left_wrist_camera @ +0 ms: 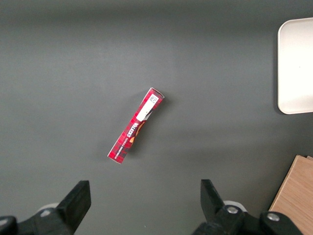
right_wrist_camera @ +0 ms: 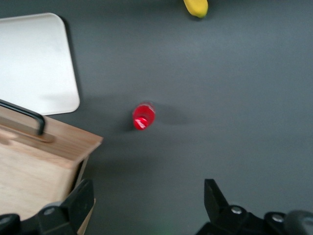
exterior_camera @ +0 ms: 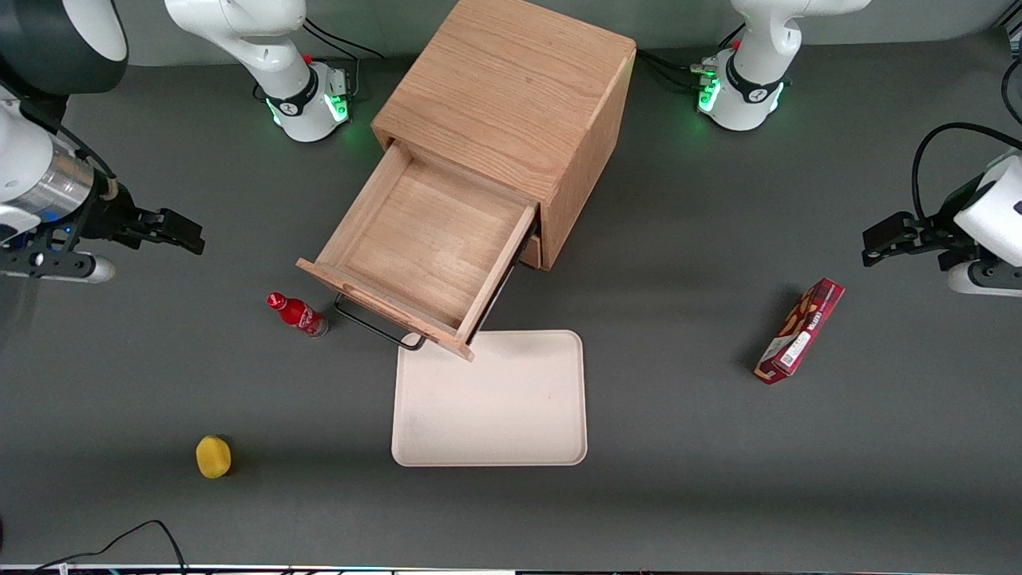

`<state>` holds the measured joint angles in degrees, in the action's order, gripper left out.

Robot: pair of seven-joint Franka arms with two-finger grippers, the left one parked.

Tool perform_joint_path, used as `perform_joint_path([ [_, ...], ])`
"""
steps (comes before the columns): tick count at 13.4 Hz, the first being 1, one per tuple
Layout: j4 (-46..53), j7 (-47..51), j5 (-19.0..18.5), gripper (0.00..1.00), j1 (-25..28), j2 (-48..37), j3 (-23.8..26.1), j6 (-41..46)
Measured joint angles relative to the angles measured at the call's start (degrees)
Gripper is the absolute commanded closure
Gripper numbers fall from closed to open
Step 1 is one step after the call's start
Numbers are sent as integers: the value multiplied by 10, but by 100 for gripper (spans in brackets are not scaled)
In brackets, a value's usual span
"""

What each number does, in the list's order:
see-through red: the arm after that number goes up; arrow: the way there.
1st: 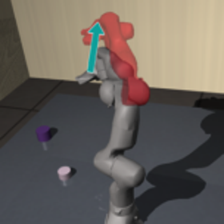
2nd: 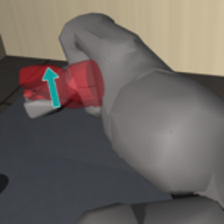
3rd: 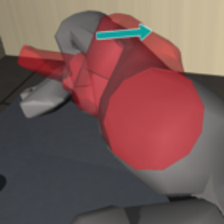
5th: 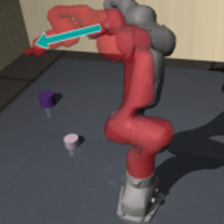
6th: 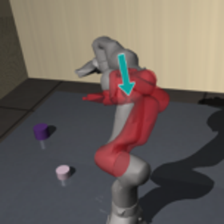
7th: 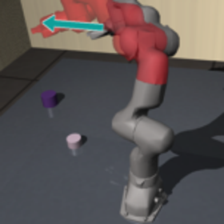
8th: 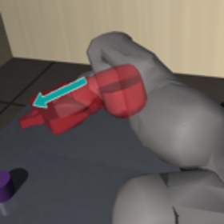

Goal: Open upper drawer

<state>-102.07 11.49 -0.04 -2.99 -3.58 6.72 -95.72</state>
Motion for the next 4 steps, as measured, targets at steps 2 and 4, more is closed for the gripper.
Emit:
perform_joint_path([
  [2,-48,-5,1,0,0,-37,-7,-25],
  [4,-36,-5,1,0,3,-41,-7,-32],
])
